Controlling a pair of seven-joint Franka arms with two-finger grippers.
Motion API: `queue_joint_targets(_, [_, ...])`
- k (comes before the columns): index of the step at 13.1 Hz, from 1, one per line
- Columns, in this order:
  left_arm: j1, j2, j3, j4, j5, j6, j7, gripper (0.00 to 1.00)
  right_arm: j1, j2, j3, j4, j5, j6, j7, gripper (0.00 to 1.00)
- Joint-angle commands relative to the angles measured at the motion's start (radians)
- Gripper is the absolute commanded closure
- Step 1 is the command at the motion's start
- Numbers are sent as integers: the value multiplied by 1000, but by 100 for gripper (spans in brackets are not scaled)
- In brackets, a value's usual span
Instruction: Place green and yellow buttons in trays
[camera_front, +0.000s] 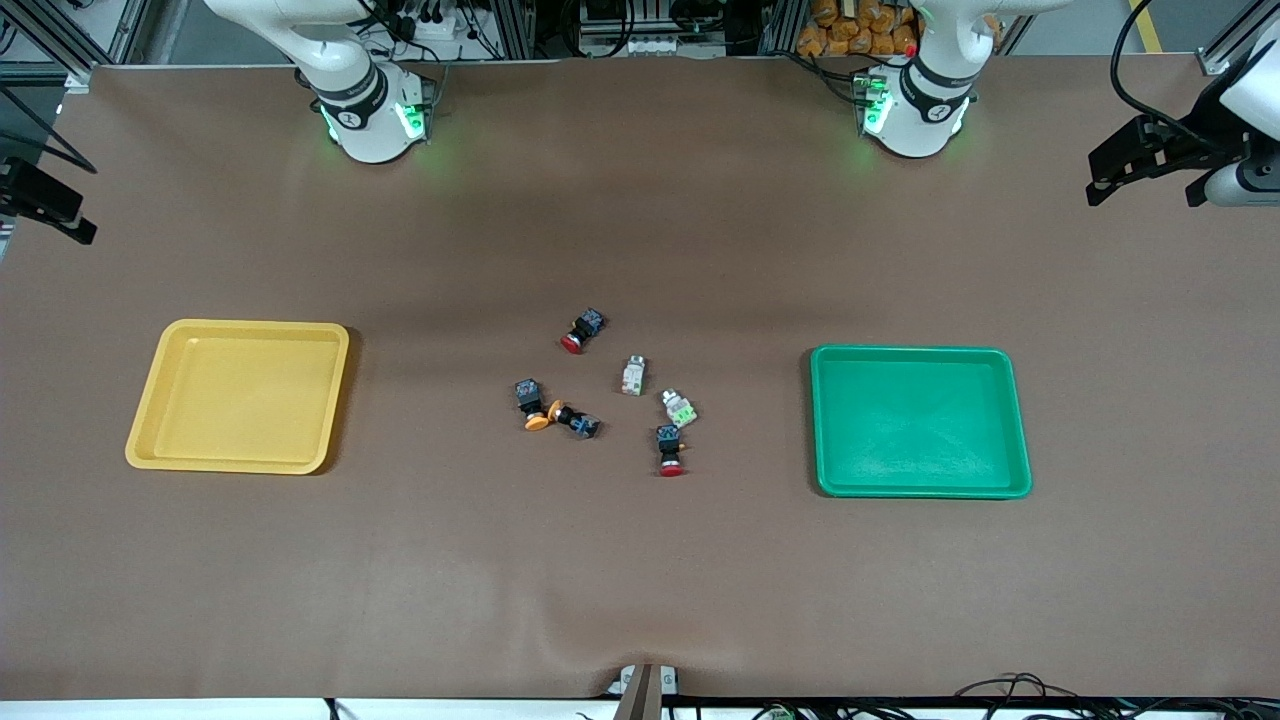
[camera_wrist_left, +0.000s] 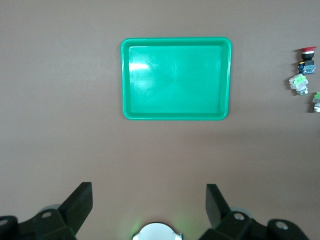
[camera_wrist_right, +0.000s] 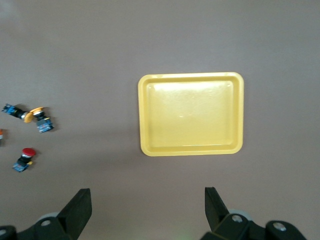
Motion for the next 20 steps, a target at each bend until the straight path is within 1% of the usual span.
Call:
queue_joint_targets(1, [5, -7, 2, 16, -3, -23, -5, 0, 5, -5, 2, -26, 37, -6, 1, 0])
queue_joint_targets(4, [8, 4, 8, 38, -3, -23, -5, 0, 16, -5, 4, -36, 46, -6, 2, 0])
queue_joint_targets(13, [17, 17, 5, 20, 2, -23, -14, 0, 16, -7, 2, -36, 48, -12, 1, 0])
queue_joint_targets(15, [17, 51, 5, 15, 2, -16, -14, 0, 16, -7, 1, -40, 48, -12, 1, 0])
queue_joint_targets(16, [11, 79, 4, -2, 5, -1, -13, 0, 16, -7, 1, -46, 49, -6, 1, 0])
queue_joint_targets(17, [5, 126, -1, -11, 10, 16, -14, 0, 16, -7, 1, -52, 49, -1, 1, 0])
queue_joint_targets(18, [2, 180, -7, -25, 10, 48, -17, 0, 16, -7, 1, -52, 49, 0, 1, 0])
queue_joint_targets(19, [-21, 217, -22, -49, 8, 108, -25, 0, 16, -7, 1, -52, 48, 0, 1, 0])
queue_joint_targets(20, [-57, 250, -34, -72, 10, 162, -97, 0, 18, -7, -1, -52, 49, -1, 2, 0])
